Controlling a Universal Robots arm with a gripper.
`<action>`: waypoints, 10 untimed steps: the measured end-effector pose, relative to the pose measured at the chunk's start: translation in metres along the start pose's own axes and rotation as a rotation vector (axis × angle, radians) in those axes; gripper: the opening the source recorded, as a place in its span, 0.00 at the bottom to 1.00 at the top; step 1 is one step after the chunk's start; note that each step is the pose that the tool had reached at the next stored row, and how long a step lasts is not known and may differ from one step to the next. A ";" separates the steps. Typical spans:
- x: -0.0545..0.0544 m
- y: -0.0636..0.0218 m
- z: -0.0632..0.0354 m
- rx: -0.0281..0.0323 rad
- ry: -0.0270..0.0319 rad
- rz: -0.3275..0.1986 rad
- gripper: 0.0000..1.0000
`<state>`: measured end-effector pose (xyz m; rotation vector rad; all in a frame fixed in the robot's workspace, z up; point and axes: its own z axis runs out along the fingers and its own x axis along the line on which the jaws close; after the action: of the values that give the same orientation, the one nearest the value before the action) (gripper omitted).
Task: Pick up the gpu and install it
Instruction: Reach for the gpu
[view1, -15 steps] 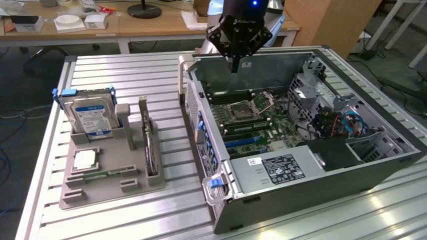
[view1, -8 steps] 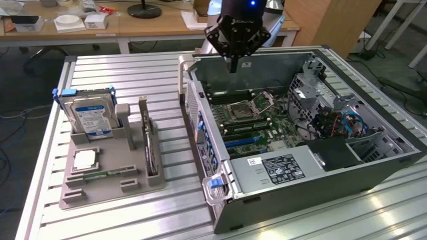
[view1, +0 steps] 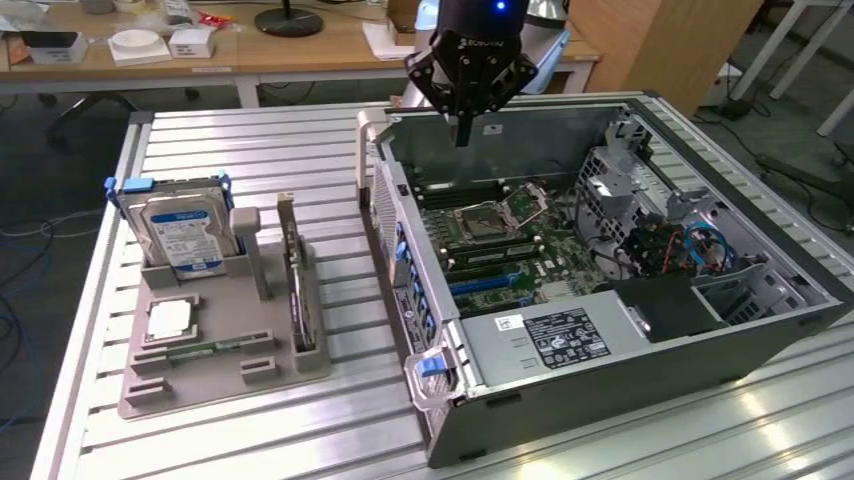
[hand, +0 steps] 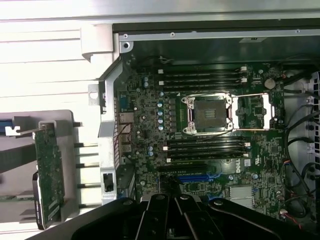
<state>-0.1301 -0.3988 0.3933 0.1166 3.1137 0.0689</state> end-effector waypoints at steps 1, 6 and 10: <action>0.001 -0.0001 0.0000 0.0000 0.0000 0.000 0.10; 0.004 -0.0003 -0.0001 0.0000 0.0000 0.000 0.10; 0.007 -0.0006 -0.0002 0.0001 0.0000 0.000 0.10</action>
<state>-0.1374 -0.3989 0.3933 0.1165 3.1137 0.0688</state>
